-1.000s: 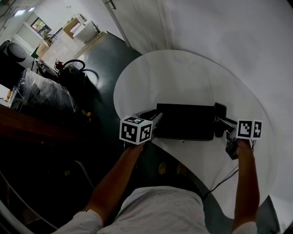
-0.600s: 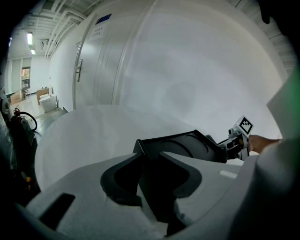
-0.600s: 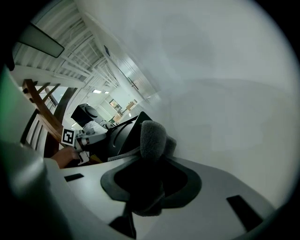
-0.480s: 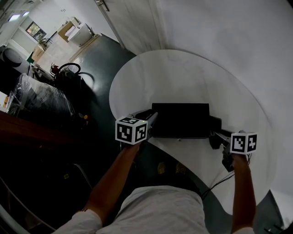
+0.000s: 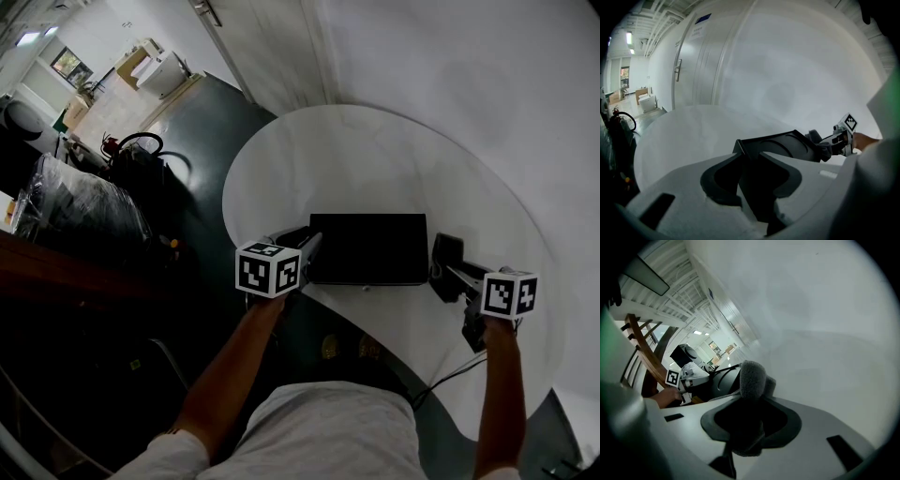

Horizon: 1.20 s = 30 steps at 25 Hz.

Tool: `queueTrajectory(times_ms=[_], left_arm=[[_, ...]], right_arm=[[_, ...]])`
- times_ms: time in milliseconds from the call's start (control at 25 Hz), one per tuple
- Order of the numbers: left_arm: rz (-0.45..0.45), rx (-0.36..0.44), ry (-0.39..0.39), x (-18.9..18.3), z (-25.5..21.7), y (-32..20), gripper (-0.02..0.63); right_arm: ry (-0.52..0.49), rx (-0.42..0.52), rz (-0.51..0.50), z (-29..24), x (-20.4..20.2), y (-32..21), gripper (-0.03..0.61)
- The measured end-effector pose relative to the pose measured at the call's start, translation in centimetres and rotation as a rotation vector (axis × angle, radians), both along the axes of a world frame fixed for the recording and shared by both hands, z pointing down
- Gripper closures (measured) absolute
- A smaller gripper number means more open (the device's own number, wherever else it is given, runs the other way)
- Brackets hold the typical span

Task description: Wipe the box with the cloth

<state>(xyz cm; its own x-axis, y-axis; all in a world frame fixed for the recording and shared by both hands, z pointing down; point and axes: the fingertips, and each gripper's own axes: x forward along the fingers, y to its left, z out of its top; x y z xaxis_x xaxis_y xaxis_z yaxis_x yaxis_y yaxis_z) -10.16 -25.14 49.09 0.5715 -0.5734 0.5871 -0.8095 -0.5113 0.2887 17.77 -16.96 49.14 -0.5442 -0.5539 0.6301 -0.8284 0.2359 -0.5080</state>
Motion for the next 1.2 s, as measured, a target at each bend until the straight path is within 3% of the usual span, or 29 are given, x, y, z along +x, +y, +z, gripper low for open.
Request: queueTrajectory(times_ms=[240, 640, 1200], left_arm=[[0.004, 0.001, -0.002, -0.1, 0.0, 0.3, 0.492], [0.002, -0.001, -0.004, -0.1, 0.1, 0.1, 0.492], [-0.006, 0.003, -0.005, -0.1, 0.1, 0.1, 0.492]], right_arm=[[-0.029, 0.054, 0.029, -1.9, 0.2, -3.6, 0.476], [-0.137, 0.005, 0.064, 0.2, -0.9, -7.5, 0.476], [-0.084, -0.066, 0.030, 2.7, -1.4, -4.4, 0.476]])
